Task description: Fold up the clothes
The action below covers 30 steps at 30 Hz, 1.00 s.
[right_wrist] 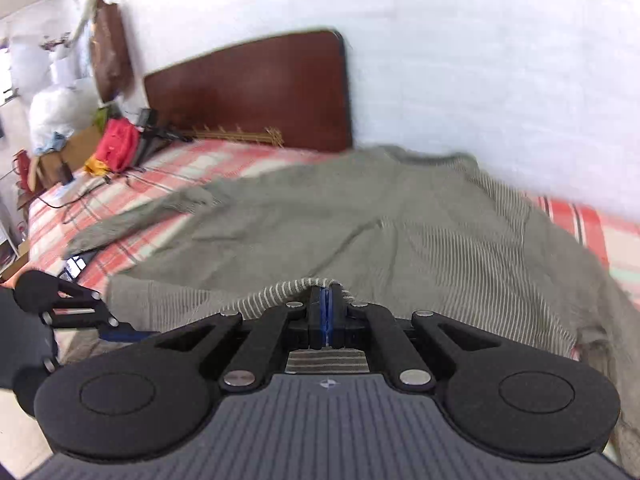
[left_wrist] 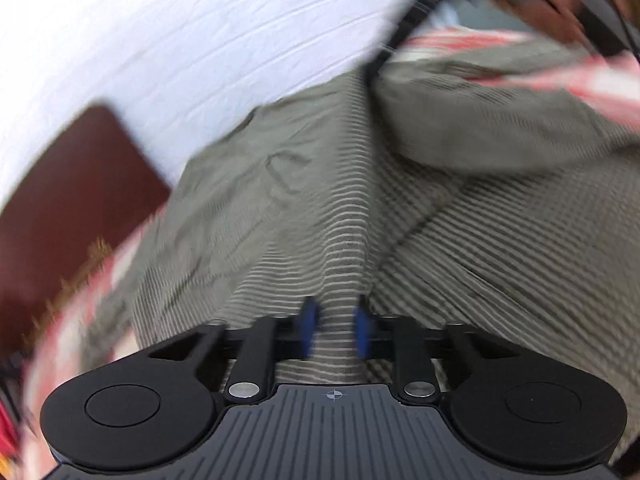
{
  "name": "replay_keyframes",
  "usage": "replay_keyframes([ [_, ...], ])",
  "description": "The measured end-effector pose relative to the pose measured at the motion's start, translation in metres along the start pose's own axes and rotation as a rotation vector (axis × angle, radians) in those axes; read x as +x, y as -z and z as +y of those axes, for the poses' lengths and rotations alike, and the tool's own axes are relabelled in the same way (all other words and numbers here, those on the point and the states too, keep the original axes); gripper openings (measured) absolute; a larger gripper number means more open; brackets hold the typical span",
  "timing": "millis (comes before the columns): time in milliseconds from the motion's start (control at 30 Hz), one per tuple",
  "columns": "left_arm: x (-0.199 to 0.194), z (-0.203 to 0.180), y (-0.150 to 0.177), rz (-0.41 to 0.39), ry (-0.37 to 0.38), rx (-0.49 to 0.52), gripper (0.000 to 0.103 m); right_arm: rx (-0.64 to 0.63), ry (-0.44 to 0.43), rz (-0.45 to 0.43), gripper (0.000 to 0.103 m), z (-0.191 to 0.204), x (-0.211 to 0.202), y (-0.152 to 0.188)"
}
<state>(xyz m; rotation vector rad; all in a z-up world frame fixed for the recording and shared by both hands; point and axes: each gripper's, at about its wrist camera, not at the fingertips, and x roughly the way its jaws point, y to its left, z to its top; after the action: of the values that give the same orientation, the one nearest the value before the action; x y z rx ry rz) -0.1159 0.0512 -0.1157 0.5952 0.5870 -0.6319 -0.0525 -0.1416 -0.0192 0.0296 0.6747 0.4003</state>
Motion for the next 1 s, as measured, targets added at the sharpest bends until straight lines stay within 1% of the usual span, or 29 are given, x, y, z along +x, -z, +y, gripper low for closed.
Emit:
replay_keyframes([
  [100,0.005,0.042,-0.001,0.001,0.076,-0.234,0.014,0.029,0.023,0.068,0.004,-0.008,0.015,0.010],
  [167,0.008,0.066,0.001,-0.004,0.119,-0.365,0.015,0.030,0.032,0.093,0.006,-0.008,0.017,0.018],
  [233,0.014,0.081,0.005,0.006,0.146,-0.442,0.015,0.016,0.034,0.077,0.024,-0.004,0.010,0.021],
  [300,0.021,0.091,0.007,0.023,0.169,-0.494,0.017,-0.056,0.012,0.051,0.035,0.013,0.002,0.025],
  [400,0.029,0.096,0.009,0.037,0.211,-0.531,0.023,-0.163,-0.022,0.013,0.036,0.039,-0.010,0.030],
  [467,0.032,0.099,0.008,0.035,0.242,-0.552,0.023,-0.235,-0.044,-0.012,0.036,0.057,-0.018,0.033],
  [500,0.032,0.099,0.007,0.033,0.252,-0.556,0.023,-0.281,-0.053,-0.023,0.037,0.066,-0.020,0.035],
  [567,0.030,0.098,0.005,0.029,0.260,-0.557,0.023,-0.436,-0.039,-0.027,0.045,0.090,-0.011,0.045],
  [600,0.028,0.097,0.004,0.027,0.263,-0.557,0.023,-0.444,-0.030,-0.021,0.052,0.093,-0.005,0.045],
  [667,0.029,0.097,0.002,0.022,0.263,-0.556,0.022,-0.460,-0.012,-0.010,0.053,0.098,0.007,0.046],
  [733,0.029,0.097,0.001,0.014,0.259,-0.551,0.012,-0.477,0.006,0.000,0.052,0.104,0.019,0.047],
  [767,0.028,0.096,0.000,0.008,0.255,-0.543,0.004,-0.485,0.015,0.006,0.052,0.107,0.025,0.047],
  [800,0.027,0.095,0.000,0.000,0.248,-0.533,0.000,-0.493,0.024,0.011,0.052,0.110,0.030,0.048],
  [867,0.024,0.091,-0.001,-0.014,0.234,-0.502,0.000,-0.503,0.039,0.023,0.053,0.115,0.042,0.048],
  [933,0.019,0.087,-0.001,-0.029,0.241,-0.471,0.000,-0.459,0.033,0.037,0.053,0.111,0.048,0.045],
  [967,0.016,0.085,-0.002,-0.036,0.245,-0.460,0.000,-0.442,0.030,0.043,0.052,0.110,0.052,0.044],
  [1000,0.014,0.084,-0.002,-0.043,0.243,-0.453,0.000,-0.426,0.026,0.050,0.047,0.108,0.055,0.042],
])
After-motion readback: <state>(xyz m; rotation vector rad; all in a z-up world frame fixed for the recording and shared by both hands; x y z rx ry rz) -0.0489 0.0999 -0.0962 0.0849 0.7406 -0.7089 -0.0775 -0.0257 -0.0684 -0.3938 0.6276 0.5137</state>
